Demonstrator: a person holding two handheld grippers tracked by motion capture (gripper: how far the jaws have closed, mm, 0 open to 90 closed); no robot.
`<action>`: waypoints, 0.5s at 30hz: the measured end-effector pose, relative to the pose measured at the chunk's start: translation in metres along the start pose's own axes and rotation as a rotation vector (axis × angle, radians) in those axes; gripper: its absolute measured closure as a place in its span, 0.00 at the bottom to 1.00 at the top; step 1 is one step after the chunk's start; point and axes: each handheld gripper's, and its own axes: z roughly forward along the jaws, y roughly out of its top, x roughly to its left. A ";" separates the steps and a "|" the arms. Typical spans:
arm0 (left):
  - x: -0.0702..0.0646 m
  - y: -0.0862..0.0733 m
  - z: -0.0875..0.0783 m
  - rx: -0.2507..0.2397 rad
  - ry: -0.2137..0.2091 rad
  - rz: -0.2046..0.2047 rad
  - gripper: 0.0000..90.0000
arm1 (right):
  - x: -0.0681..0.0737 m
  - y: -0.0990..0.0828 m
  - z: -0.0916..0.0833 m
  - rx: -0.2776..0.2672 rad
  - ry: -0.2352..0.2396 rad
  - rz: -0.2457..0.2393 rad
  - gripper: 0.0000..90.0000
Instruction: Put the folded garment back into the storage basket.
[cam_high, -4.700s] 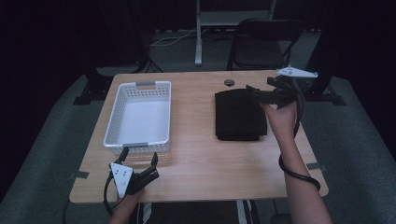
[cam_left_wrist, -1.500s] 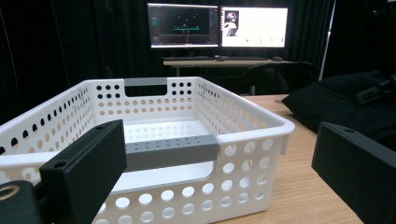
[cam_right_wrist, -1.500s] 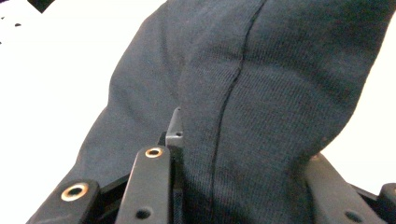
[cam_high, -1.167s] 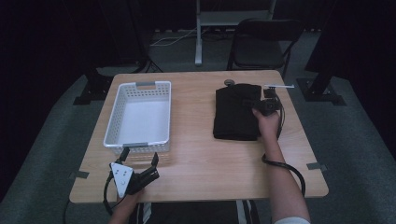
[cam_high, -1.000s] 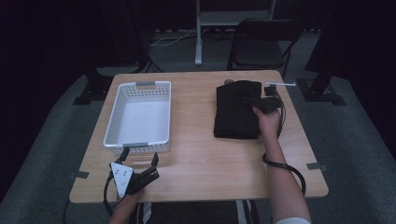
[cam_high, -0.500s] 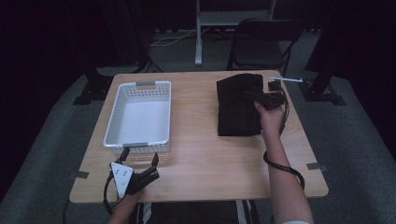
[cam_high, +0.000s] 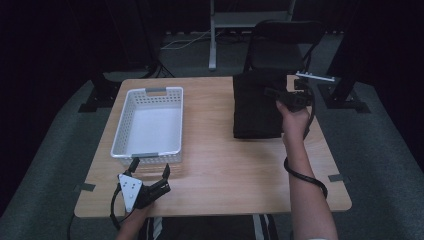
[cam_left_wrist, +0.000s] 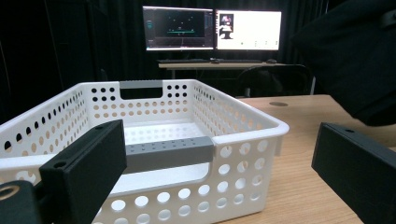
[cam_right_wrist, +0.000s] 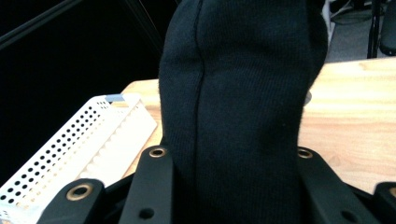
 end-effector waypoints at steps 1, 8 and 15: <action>0.000 0.000 0.000 0.000 0.000 0.000 0.05 | 0.002 0.002 -0.002 -0.004 0.001 -0.004 0.76; 0.000 0.000 0.000 0.000 -0.017 0.000 0.05 | 0.013 0.016 -0.010 -0.023 -0.007 -0.019 0.76; 0.000 0.000 -0.001 0.000 -0.016 0.001 0.05 | 0.026 0.025 -0.019 -0.046 -0.010 -0.030 0.76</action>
